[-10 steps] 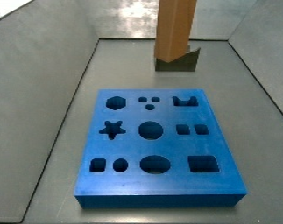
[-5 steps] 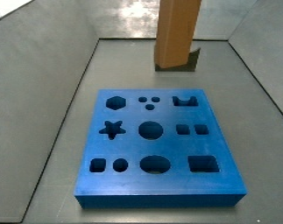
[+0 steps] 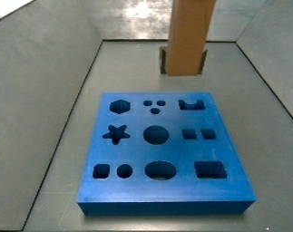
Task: Pick up the arch object. Move up. Move to above the board. Insert the arch object.
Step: Insert the arch object.
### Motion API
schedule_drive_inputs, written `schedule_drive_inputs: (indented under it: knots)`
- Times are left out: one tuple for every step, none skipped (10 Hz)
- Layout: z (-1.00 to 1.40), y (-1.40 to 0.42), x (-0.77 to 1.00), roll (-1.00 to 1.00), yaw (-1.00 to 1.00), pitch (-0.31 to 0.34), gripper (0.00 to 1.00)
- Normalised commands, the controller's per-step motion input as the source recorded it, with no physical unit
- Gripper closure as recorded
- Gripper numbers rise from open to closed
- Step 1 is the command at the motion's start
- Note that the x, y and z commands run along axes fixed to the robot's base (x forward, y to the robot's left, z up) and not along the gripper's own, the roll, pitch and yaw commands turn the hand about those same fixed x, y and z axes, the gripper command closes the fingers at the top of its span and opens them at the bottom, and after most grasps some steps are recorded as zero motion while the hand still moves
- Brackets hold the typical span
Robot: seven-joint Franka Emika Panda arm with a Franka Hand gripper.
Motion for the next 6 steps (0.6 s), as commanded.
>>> schedule_drive_inputs:
  knots:
    - [-0.17, 0.06, 0.70, 0.00, -0.51, -0.004, 1.00]
    - [-0.20, 0.06, 0.72, 0.00, -0.49, 0.000, 1.00]
    - [-0.24, 0.06, 0.72, 0.00, -0.43, 0.000, 1.00]
    - [-0.22, 0.00, 0.55, 0.02, -0.18, 0.079, 1.00]
    - [-0.27, 0.00, 0.43, 0.02, -0.07, 0.059, 1.00]
    - [-0.30, 0.00, 0.43, 0.01, -0.01, 0.039, 1.00]
